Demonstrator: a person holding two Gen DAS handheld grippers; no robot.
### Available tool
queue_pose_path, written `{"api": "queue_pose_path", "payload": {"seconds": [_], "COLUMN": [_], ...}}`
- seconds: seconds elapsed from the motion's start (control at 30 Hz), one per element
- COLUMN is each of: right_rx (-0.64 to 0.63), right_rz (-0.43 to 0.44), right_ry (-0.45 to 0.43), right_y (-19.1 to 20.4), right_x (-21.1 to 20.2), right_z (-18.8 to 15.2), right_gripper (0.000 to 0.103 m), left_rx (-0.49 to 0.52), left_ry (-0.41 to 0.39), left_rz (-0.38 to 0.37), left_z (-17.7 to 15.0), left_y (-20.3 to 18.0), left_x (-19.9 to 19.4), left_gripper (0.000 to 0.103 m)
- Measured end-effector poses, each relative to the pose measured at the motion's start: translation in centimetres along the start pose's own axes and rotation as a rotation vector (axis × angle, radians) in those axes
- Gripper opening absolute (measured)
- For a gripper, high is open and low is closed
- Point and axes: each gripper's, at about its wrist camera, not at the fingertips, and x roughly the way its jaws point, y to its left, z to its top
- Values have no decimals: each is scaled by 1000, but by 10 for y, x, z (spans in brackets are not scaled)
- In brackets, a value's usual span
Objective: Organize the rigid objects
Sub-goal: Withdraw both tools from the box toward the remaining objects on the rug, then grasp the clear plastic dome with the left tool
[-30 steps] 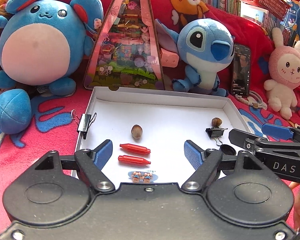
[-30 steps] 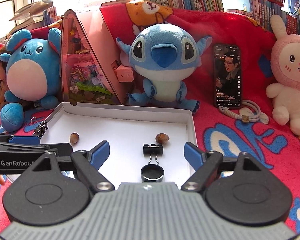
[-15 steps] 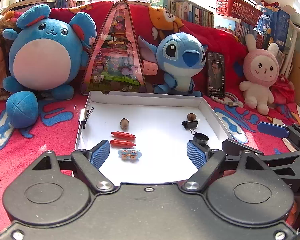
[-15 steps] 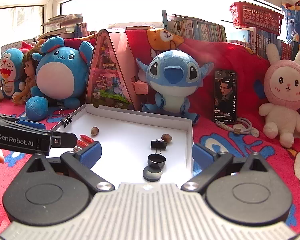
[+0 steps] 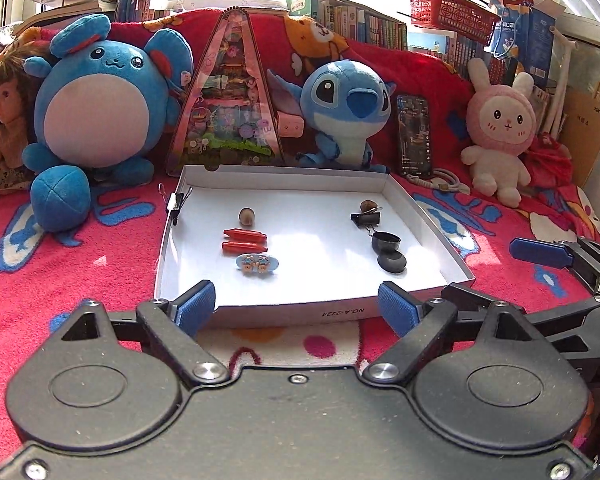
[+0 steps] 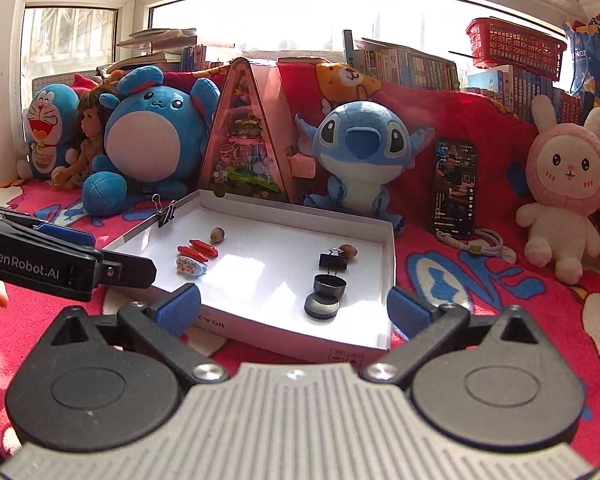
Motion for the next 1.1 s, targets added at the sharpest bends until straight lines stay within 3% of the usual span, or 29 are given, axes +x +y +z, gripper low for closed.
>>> {"api": "queue_pose_path", "payload": {"seconds": [1.1], "right_rx": [-71], "right_rz": [52], "right_ry": [90], "right_y": [33], "right_x": [-9], "right_z": [-46], "right_gripper": [103], "left_rx": [14], "left_ry": [14], "left_rz": [34], "left_z": [-63], "left_y": [18], "left_x": [-18], "left_gripper": [90]}}
